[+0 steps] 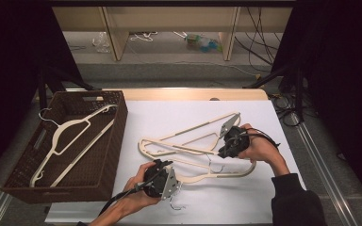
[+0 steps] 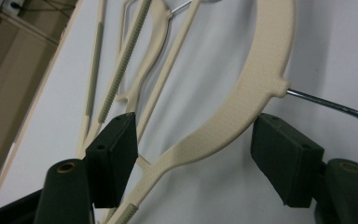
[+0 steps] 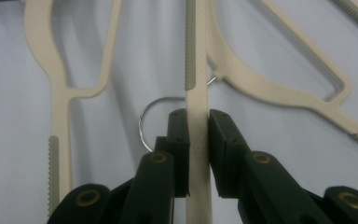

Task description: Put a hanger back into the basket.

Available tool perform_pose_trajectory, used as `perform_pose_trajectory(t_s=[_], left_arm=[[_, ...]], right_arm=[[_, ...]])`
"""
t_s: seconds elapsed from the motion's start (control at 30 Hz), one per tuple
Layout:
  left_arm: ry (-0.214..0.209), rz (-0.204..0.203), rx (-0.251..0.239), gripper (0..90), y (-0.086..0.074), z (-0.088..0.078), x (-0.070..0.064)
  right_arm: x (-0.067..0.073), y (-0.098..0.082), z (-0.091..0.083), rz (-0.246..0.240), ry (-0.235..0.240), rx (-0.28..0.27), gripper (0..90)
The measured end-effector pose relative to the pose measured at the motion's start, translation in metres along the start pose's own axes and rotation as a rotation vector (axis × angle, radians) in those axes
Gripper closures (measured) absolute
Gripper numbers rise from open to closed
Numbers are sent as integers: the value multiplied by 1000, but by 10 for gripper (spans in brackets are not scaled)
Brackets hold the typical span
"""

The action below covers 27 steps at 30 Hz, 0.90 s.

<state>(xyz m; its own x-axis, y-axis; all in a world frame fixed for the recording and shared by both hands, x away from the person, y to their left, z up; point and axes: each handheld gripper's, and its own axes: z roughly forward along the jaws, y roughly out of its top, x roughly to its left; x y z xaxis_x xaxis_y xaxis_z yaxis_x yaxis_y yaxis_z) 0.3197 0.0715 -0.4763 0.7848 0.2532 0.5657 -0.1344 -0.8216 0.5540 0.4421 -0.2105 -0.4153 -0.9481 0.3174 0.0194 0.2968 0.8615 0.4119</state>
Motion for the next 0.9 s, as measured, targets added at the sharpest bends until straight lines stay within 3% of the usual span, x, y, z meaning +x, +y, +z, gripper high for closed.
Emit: perform_pose_trajectory(t_s=[0.17, 0.27, 0.4, 0.47, 0.5, 0.53, 0.6, 0.7, 0.87, 0.9], left_arm=[[-60, 47, -38, 397, 0, 0, 0], [-45, 79, -52, 435, 0, 0, -1], [-73, 82, -79, 500, 0, 0, 0], [-62, 123, -84, 524, 0, -2, 3], [-76, 100, -120, 526, 0, -1, 1], [-81, 105, -134, 534, 1, -2, 0], [-72, 121, -137, 548, 2, -1, -1], [-93, 149, -129, 565, 3, -1, -1], [-109, 139, -160, 639, 3, -1, -1], [-109, 154, -152, 634, 3, 0, -1]], right_arm=[[-3, -5, 3, -6, 23, 2, 792], [-4, -7, 4, -4, 30, 6, 792], [-5, -11, 7, -1, 40, 15, 792], [-6, -13, 8, 6, 44, 17, 791], [-6, -13, 8, 6, 48, 17, 792], [-6, -14, 9, 7, 50, 15, 792], [-7, -15, 9, 5, 56, 12, 792], [-7, -16, 9, -1, 71, 8, 792], [-7, -16, 9, 1, 68, 6, 792], [-7, -16, 8, -3, 73, 8, 791]])
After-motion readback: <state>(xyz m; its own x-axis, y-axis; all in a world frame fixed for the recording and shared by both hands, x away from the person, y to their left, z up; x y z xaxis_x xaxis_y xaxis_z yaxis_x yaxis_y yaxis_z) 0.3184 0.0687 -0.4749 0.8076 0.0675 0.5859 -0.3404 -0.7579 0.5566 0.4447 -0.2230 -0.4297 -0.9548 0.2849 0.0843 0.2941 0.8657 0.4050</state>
